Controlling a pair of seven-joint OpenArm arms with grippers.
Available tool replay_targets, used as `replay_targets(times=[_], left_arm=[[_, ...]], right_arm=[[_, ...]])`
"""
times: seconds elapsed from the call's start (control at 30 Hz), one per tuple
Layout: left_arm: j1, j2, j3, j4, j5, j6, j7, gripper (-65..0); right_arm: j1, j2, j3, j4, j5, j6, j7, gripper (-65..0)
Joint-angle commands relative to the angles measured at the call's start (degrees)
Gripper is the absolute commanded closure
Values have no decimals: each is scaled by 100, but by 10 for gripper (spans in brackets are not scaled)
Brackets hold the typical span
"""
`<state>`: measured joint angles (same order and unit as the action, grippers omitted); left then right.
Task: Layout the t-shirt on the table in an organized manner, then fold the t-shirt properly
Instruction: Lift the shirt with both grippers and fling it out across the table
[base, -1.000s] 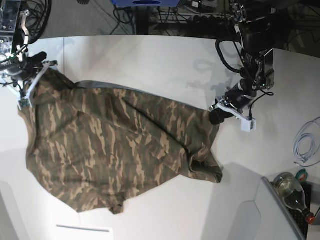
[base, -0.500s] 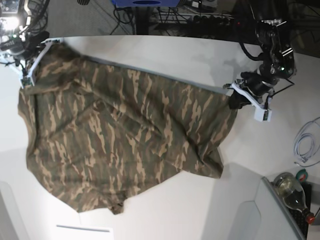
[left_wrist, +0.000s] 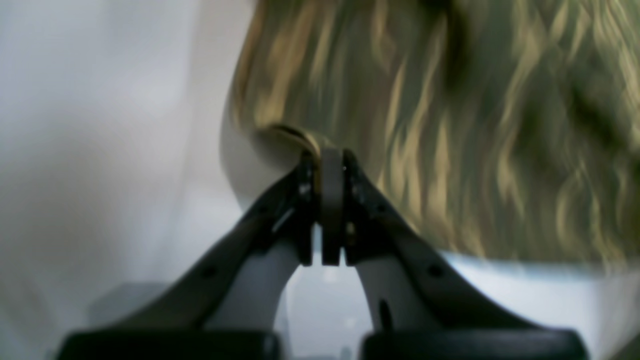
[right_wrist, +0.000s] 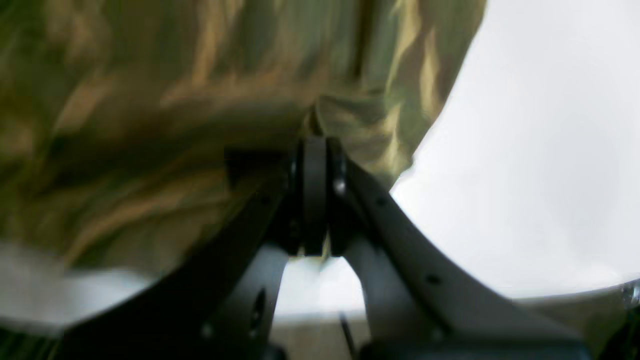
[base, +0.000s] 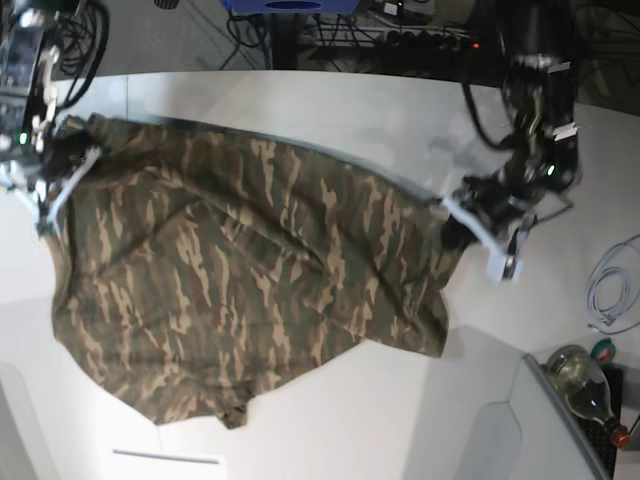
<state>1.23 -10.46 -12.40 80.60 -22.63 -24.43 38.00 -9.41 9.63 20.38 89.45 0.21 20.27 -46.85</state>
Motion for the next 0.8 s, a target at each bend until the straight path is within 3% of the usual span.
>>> replay_targets(times=[0.0,0.07,0.17,0.33,0.53,0.67,0.77], left_arm=[[-383,-49,234,-55,-88,82,-147,0],[-1095,-75,691,-530,-88,249,-147,0],[-2466,-13,1385,-1638,-88,451,-173,0],[-4682,400,1992,-3282,-88,645,-437,0],[-6352,532,1948,-3132,-211,645,-428,0],[-6466,496,1333,-1866,-932,645,152,0],[-6115,496,647,-1409,-1425,636,802,0]], right_arm=[[515,237,41,-185,-43,-71,162,0],[1350,475,32,-888,-43,-71,267,0],[2624,976,6,-2110,-52,-71,953,0],[4348,1811,-979,-3209,-43,-71,1718,0],[5253,2488,-1163,-1705,-43,-71,1876,0],[5165,2883,-1137,26,-43,-80,1850,0],[4506,2892,-451,1169,-43,-80,1489,0]])
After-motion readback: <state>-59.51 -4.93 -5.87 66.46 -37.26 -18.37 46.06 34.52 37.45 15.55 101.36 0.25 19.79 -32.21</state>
